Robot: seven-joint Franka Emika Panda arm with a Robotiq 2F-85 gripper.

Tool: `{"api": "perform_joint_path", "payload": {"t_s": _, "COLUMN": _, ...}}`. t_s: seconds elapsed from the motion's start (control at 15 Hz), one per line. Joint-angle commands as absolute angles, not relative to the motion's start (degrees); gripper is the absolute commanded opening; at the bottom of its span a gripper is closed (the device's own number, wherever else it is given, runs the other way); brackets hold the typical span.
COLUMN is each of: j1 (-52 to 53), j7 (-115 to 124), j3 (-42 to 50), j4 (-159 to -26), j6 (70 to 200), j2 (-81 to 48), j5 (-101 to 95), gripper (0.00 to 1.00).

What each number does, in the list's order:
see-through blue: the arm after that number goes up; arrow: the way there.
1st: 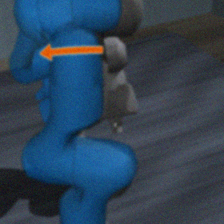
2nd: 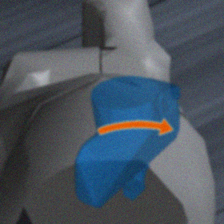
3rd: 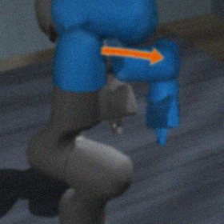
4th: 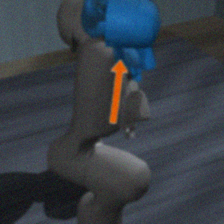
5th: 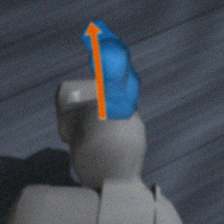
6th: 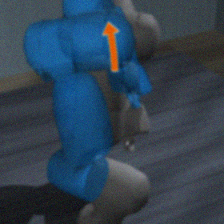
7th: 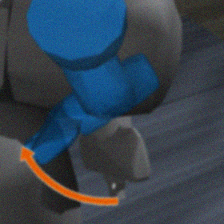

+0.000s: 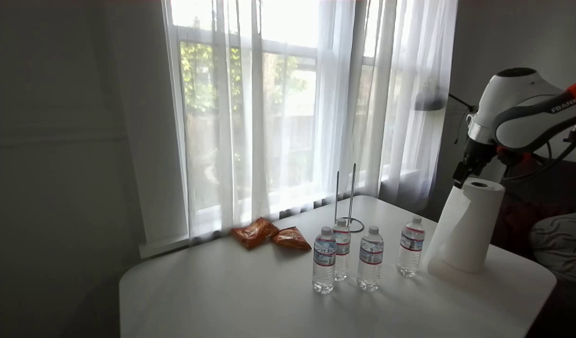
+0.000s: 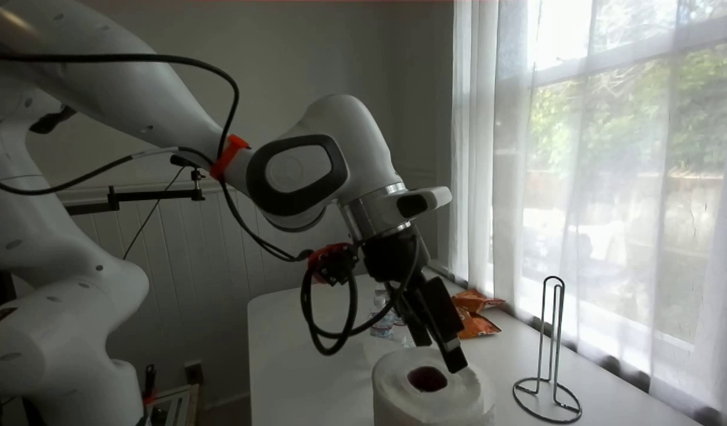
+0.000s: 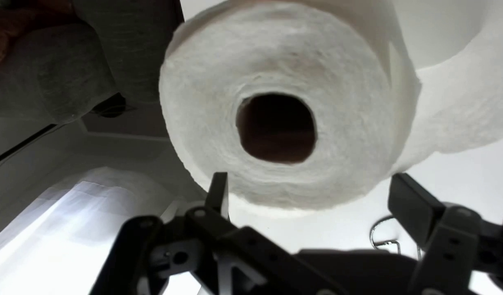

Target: Set the paper towel roll upright

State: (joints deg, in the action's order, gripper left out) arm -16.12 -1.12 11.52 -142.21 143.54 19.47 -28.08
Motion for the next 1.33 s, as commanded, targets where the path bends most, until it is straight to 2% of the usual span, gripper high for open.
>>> {"api": "perform_joint_path", "payload": {"t_s": 0.0, "j1": -15.5, "j7": -6.3, "j3": 12.7, "j4": -140.6, "j6": 138.8, "j2": 22.1, "j5": -22.9, "gripper": 1.00}}
{"api": "perform_joint_path", "payload": {"t_s": 0.67, "j1": -14.3, "j7": -21.0, "j3": 18.3, "j4": -120.4, "j6": 111.0, "j2": 18.8, "j5": -9.4, "gripper": 1.00}}
{"api": "perform_joint_path", "payload": {"t_s": 1.07, "j1": -13.2, "j7": -18.0, "j3": 17.5, "j4": -115.5, "j6": 104.7, "j2": 17.7, "j5": -7.1, "gripper": 1.00}}
{"api": "perform_joint_path", "payload": {"t_s": 1.27, "j1": -13.4, "j7": -18.3, "j3": 17.3, "j4": -117.3, "j6": 106.8, "j2": 18.4, "j5": -8.6, "gripper": 1.00}}
